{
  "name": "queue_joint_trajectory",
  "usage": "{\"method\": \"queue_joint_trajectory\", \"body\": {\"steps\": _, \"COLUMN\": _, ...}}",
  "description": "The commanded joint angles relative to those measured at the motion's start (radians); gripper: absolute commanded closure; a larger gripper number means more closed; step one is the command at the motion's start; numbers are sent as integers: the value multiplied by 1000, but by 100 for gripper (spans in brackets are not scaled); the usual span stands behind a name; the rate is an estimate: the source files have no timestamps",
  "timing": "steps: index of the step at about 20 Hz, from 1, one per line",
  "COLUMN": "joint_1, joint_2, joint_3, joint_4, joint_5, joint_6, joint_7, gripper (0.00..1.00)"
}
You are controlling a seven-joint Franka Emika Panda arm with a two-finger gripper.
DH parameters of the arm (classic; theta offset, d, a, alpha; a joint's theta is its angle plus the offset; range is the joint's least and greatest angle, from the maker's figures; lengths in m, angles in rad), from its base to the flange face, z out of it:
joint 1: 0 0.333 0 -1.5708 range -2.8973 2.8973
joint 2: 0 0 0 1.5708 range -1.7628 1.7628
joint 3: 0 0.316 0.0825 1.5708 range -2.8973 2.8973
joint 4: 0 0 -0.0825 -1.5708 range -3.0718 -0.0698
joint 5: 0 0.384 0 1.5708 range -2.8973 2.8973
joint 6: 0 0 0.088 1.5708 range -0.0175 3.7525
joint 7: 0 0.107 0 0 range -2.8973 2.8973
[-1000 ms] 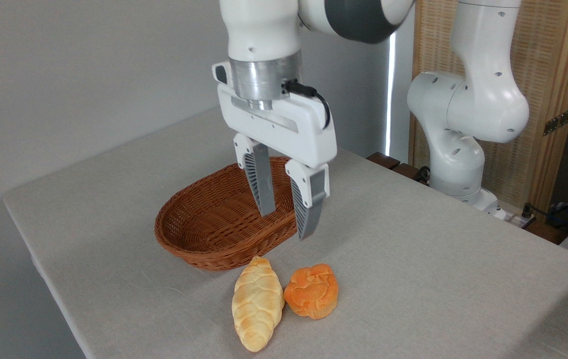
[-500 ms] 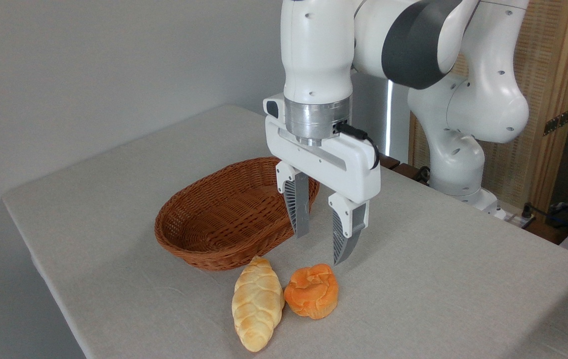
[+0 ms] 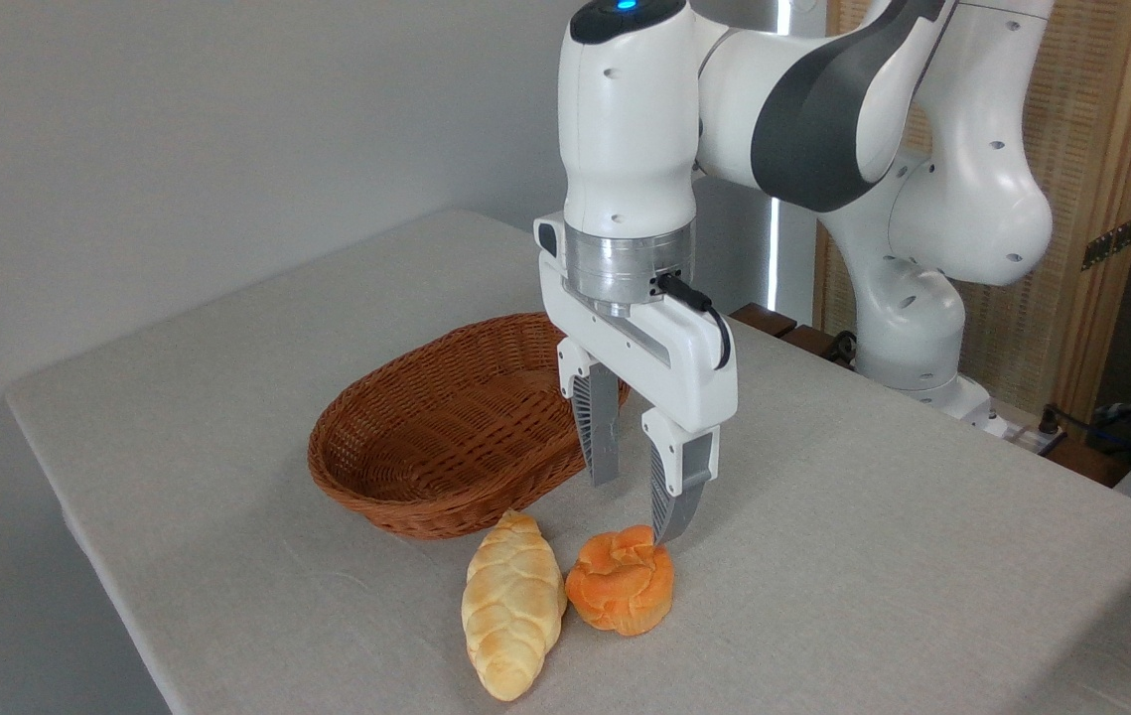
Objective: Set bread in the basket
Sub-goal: 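Lower the gripper around the round orange bun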
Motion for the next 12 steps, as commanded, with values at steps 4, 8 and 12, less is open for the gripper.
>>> {"method": "queue_joint_trajectory", "body": {"steps": 4, "joint_1": -34, "joint_2": 17, "joint_3": 31, "joint_4": -23, "joint_5": 50, "joint_6": 83, "joint_7": 17, "gripper": 0}}
{"method": "queue_joint_trajectory", "body": {"steps": 8, "joint_1": -43, "joint_2": 28, "joint_3": 45, "joint_4": -23, "joint_5": 99, "joint_6": 97, "joint_7": 33, "gripper": 0}}
{"method": "queue_joint_trajectory", "body": {"steps": 12, "joint_1": -44, "joint_2": 47, "joint_3": 45, "joint_4": -30, "joint_5": 100, "joint_6": 159, "joint_7": 40, "gripper": 0}}
